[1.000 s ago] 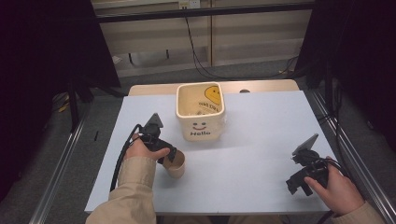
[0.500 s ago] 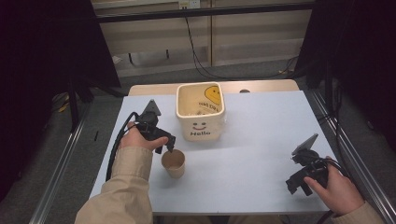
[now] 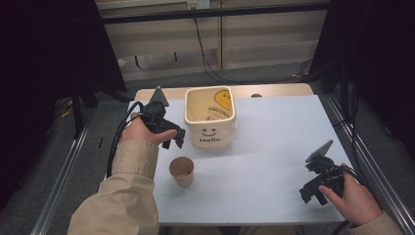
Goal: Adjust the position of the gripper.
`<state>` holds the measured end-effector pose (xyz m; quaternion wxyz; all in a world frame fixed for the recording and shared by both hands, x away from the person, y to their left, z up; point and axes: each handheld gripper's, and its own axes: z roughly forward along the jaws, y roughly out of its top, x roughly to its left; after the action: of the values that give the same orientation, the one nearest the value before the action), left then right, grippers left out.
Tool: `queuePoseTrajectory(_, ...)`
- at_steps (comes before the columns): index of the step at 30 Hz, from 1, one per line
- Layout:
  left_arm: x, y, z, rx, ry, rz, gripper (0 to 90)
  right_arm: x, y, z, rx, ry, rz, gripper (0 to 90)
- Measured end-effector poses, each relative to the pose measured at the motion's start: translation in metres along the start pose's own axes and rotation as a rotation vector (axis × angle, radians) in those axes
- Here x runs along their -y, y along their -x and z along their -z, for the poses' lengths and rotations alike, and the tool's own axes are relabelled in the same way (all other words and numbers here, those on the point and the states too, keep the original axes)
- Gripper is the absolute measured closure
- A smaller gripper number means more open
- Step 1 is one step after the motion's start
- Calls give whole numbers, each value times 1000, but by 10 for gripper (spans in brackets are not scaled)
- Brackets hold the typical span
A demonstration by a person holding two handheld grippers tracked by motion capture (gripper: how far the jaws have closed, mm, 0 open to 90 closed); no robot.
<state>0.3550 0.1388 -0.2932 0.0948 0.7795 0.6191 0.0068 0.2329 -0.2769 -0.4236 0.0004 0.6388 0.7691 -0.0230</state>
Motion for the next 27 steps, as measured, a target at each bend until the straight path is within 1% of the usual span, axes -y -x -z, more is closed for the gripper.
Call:
queuePoseTrajectory(3,-1,3,1,5,-10,8,37,0,0,0,-1,0,0,56)
queuePoseTrajectory(4,-1,3,1,-1,-16,-1,37,0,0,0,0,0,-2,55)
queuePoseTrajectory(5,-1,4,0,4,-23,-2,37,0,0,0,1,0,0,54)
queuePoseTrajectory(6,-1,7,0,12,-34,-3,36,0,0,1,2,1,6,56)
queuePoseTrajectory(7,-1,7,0,12,-34,-3,36,0,0,1,2,1,6,56)
queuePoseTrajectory(9,-1,12,-1,10,-34,-5,35,0,0,2,-4,1,-1,55)
queuePoseTrajectory(10,-1,14,-2,10,-38,-6,34,0,0,1,-7,3,3,55)
queuePoseTrajectory(11,-1,16,-3,11,-45,-19,31,0,0,2,-6,4,3,55)
queuePoseTrajectory(12,-1,19,-3,21,-46,-13,31,0,0,2,-7,4,2,55)
queuePoseTrajectory(13,-1,21,-4,23,-48,-18,31,0,0,2,-7,4,2,55)
queuePoseTrajectory(14,-2,22,-4,8,-55,-32,31,0,0,1,-9,6,2,56)
queuePoseTrajectory(15,-2,23,-6,11,-52,-21,30,0,0,1,-8,7,1,56)
queuePoseTrajectory(16,-2,25,-8,8,-59,-22,30,0,0,2,-5,5,5,55)
queuePoseTrajectory(18,-1,26,-9,2,-66,-33,27,0,0,2,-6,6,4,55)
queuePoseTrajectory(19,-1,26,-9,2,-66,-33,27,0,0,2,-7,5,4,54)
queuePoseTrajectory(20,-1,27,-10,10,-63,-23,27,0,-1,2,-8,6,-3,54)
queuePoseTrajectory(22,-1,26,-11,1,-68,-25,27,0,-1,3,-7,7,-2,54)
queuePoseTrajectory(24,-1,25,-12,6,-68,-29,26,0,-1,2,-8,7,0,57)
queuePoseTrajectory(25,0,26,-14,8,-66,-12,26,0,-1,2,-9,8,-2,56)
queuePoseTrajectory(26,1,26,-15,2,-66,-25,26,0,-1,2,-7,10,1,53)
queuePoseTrajectory(27,1,25,-16,4,-68,-25,26,0,-1,2,-4,10,8,54)
